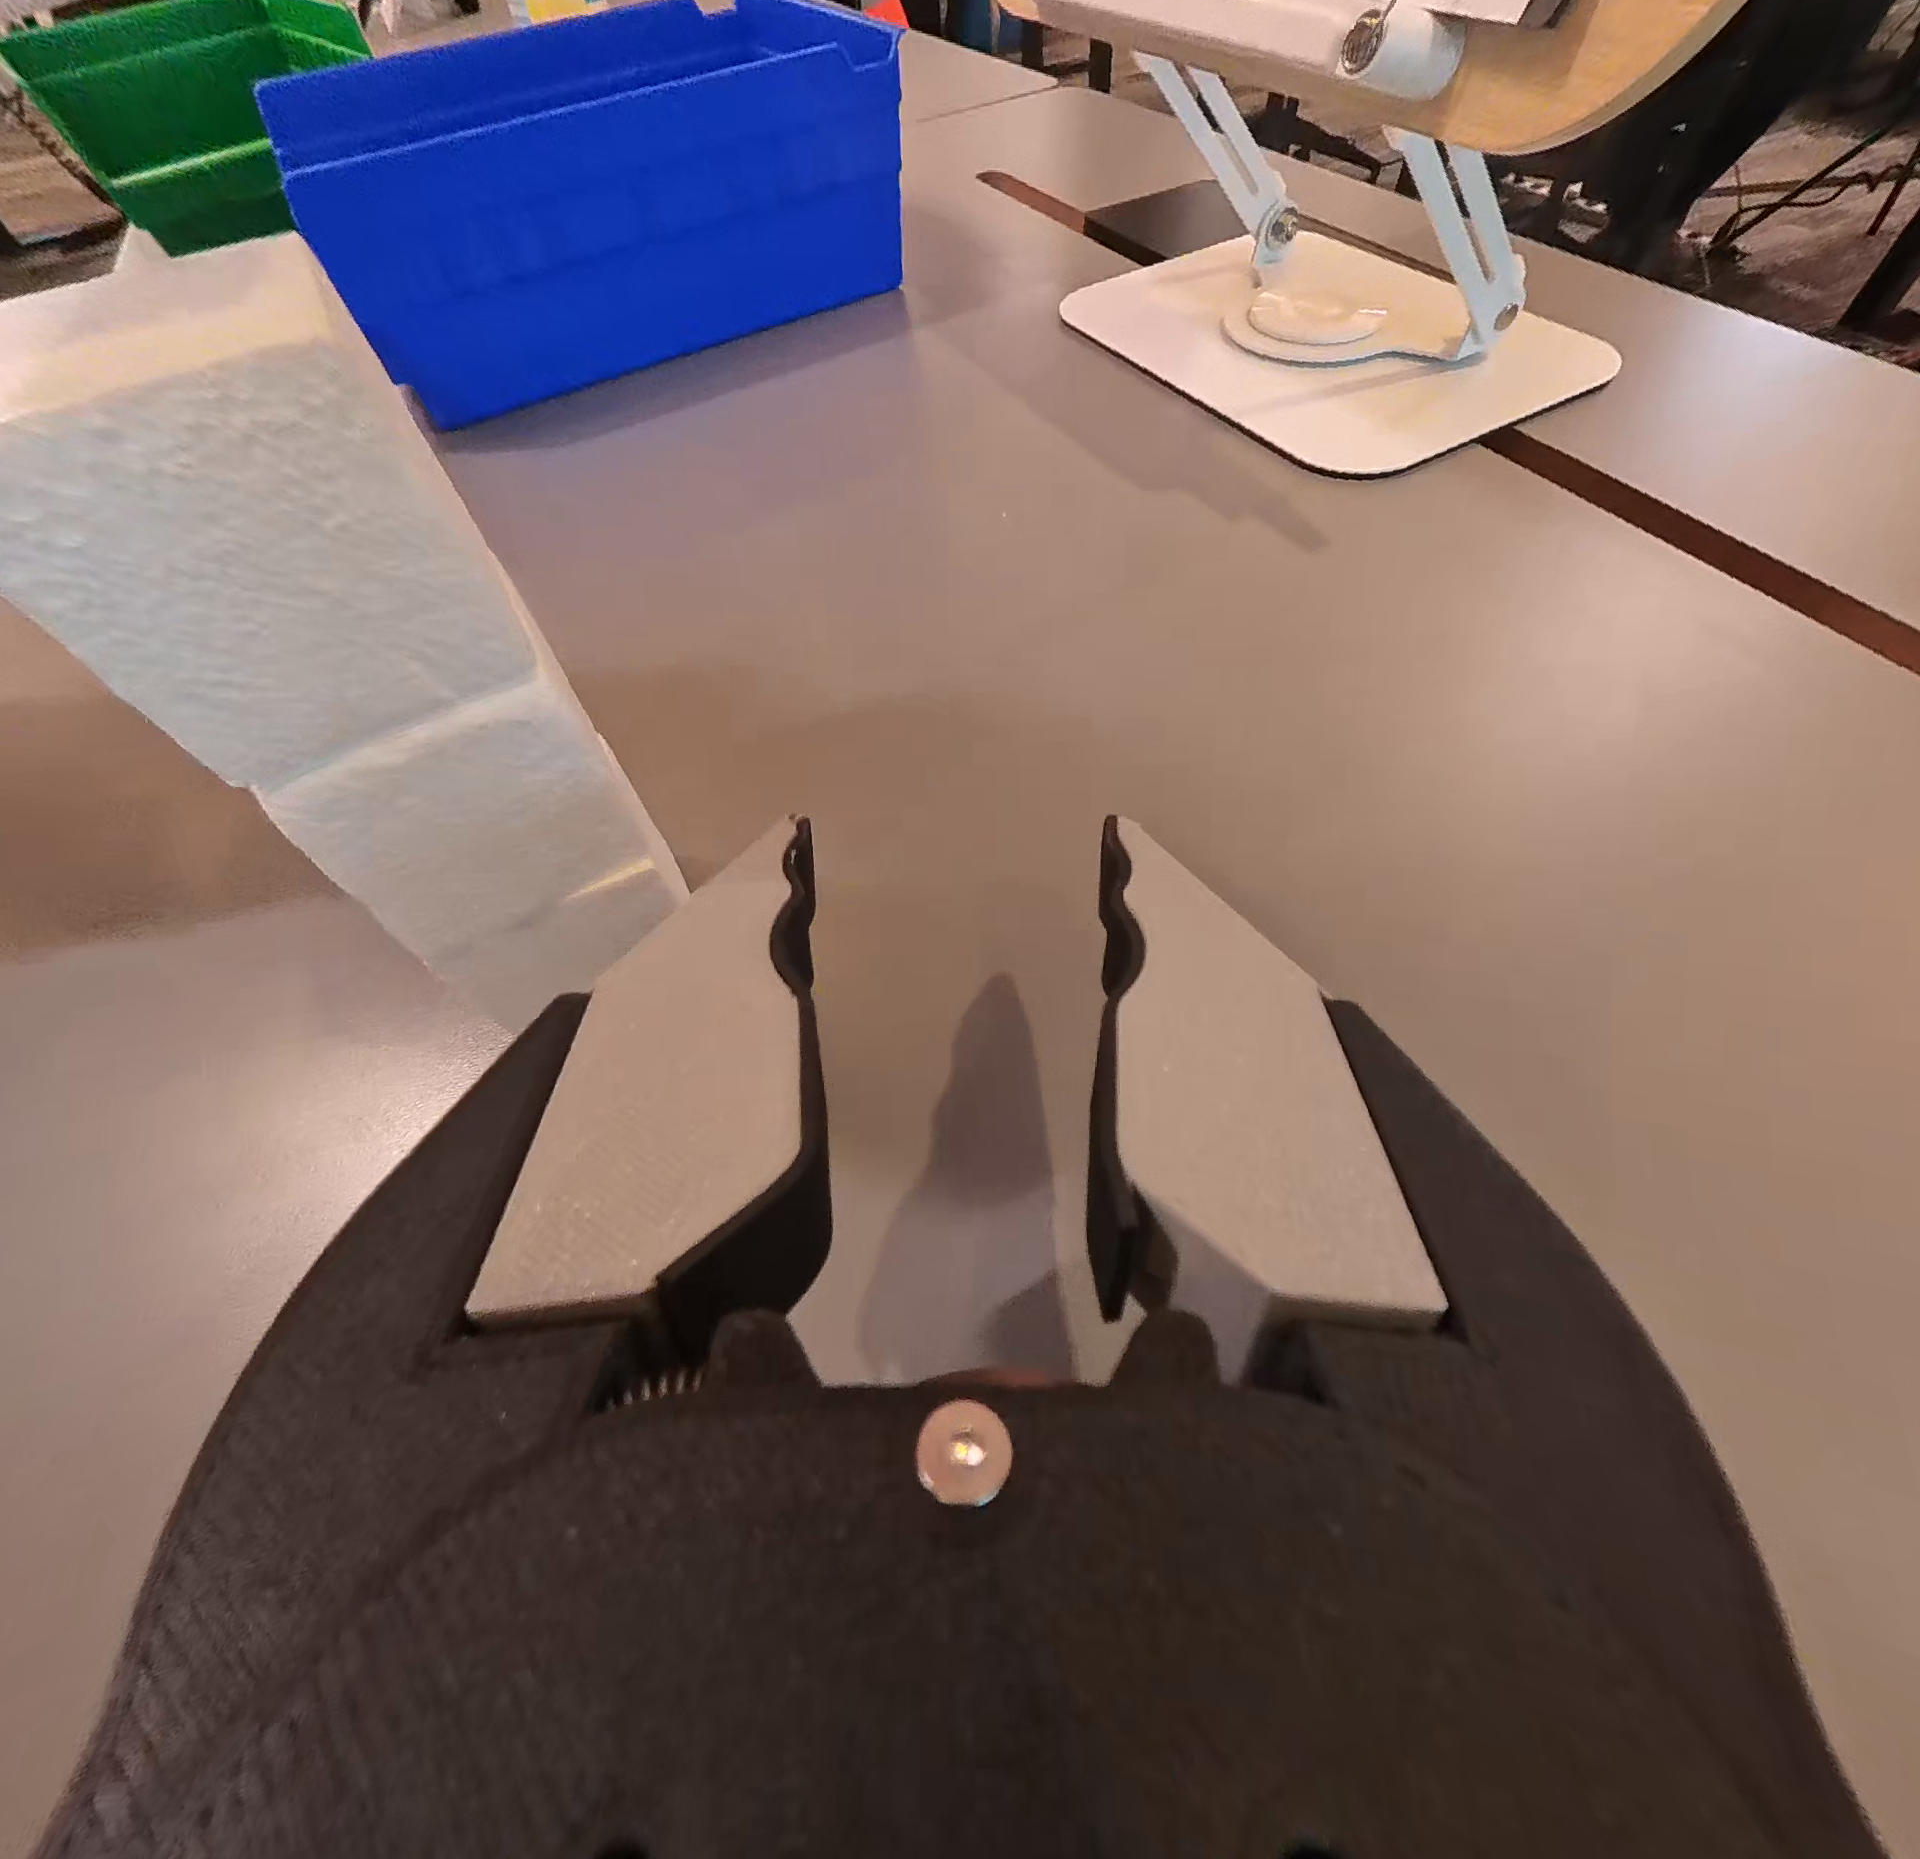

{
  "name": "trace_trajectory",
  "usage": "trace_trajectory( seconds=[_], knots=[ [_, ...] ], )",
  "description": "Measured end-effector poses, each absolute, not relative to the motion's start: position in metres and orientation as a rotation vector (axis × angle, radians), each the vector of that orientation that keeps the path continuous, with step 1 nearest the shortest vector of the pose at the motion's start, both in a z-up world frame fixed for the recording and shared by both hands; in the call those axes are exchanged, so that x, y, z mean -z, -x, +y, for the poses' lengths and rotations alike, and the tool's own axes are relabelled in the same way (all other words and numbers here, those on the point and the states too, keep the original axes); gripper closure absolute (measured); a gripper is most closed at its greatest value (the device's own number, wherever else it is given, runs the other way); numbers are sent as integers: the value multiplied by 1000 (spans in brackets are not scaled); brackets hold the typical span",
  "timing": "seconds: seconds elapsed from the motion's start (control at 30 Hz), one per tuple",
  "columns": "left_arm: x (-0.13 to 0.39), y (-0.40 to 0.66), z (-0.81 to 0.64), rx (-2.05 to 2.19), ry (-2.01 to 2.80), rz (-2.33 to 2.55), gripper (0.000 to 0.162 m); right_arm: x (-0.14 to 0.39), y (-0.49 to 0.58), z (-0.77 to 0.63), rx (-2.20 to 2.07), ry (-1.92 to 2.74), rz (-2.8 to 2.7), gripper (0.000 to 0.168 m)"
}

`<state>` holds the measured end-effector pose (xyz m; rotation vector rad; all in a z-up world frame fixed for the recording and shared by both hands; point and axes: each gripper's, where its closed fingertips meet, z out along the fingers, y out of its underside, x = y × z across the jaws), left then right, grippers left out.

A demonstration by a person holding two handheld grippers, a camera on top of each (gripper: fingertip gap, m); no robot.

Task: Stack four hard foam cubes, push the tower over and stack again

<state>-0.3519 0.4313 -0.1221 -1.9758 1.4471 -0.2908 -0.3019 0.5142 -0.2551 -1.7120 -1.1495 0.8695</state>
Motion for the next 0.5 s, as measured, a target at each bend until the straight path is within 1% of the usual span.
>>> trace_trajectory(
  seconds=[0.5],
  knots=[
    [138,335,432,267,2057,1395,104,245,299,518,-886,1694,-1109,116]
  ],
)
